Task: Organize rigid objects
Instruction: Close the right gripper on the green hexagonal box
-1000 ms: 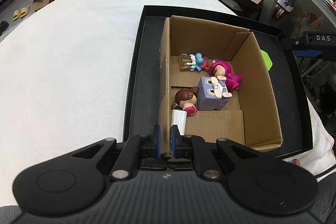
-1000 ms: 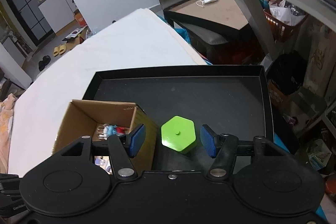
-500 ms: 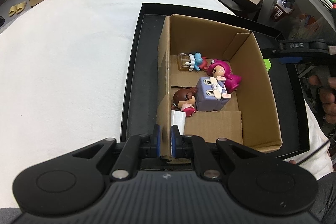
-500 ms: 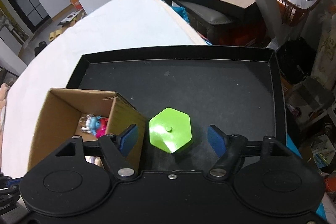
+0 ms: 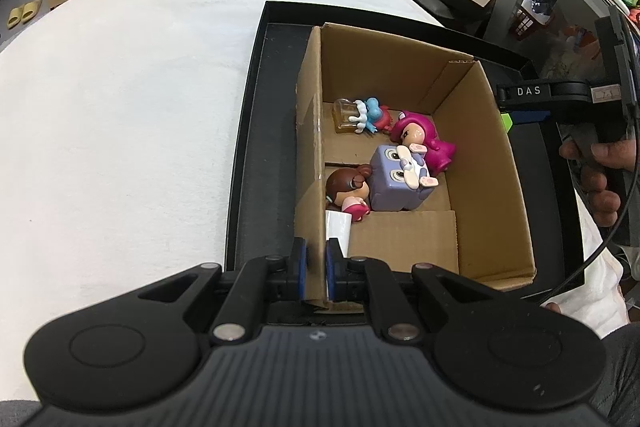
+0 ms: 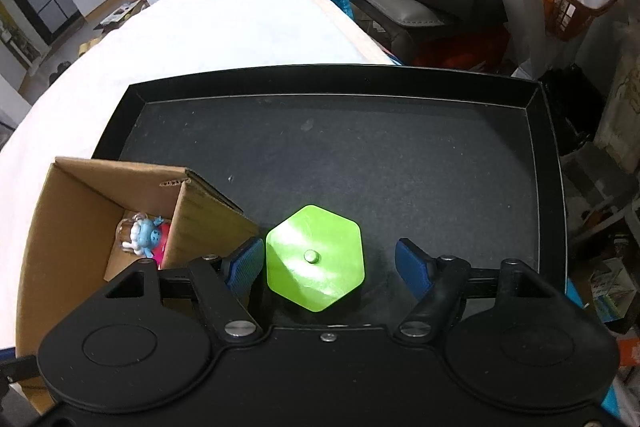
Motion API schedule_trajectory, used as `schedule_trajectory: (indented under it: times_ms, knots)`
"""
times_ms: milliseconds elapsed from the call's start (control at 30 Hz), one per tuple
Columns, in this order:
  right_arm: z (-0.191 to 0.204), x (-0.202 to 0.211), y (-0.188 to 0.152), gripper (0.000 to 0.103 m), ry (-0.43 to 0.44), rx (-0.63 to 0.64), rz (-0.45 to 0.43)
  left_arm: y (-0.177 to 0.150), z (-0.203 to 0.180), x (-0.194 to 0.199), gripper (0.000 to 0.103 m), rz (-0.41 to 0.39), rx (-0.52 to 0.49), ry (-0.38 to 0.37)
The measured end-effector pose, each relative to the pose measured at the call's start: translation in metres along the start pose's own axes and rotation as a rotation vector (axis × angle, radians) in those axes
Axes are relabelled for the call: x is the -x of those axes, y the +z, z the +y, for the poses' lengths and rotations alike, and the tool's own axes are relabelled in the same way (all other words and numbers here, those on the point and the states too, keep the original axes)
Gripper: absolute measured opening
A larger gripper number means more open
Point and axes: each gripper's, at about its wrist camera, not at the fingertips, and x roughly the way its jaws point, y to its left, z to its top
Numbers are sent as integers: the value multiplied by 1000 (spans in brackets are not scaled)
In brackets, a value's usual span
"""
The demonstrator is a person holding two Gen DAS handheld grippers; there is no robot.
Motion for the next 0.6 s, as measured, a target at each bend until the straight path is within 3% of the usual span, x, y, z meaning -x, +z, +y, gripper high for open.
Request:
schedule_trajectory:
  times_ms: [67, 167, 600]
  knots:
    - [0, 0, 0, 67, 9, 0, -3, 0, 0, 0, 9, 2, -1, -3]
    - [-1, 0, -1, 52, 41, -12, 9, 0, -1, 0, 9, -1, -4, 9]
    - [-5, 7, -10, 51, -123, 51, 27, -2, -6, -3, 9, 4, -14, 34]
